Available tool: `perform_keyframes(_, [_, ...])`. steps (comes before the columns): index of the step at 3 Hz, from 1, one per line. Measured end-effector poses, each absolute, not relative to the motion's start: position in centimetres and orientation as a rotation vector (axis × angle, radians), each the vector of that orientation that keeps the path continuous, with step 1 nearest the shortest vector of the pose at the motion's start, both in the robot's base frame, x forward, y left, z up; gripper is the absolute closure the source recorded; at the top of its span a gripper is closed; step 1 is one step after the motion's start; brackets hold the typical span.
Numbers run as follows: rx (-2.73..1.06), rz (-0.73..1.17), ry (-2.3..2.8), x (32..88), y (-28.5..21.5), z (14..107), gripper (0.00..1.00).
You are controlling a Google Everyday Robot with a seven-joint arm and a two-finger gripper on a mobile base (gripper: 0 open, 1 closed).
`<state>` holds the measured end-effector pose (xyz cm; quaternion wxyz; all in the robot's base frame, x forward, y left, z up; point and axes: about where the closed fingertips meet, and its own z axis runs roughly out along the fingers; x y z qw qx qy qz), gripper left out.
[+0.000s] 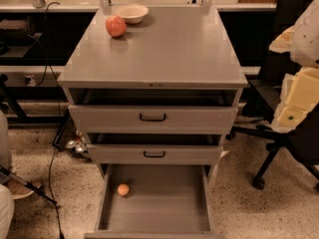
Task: Pick orange from bottom drawer and place on counter
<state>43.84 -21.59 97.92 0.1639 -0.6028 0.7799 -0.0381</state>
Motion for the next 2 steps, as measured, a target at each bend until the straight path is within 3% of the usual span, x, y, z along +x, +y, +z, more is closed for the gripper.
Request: perform_keyframes(2, [-1.743, -0.029, 2.213, 43.1, -20.0, 94.1, 0.00])
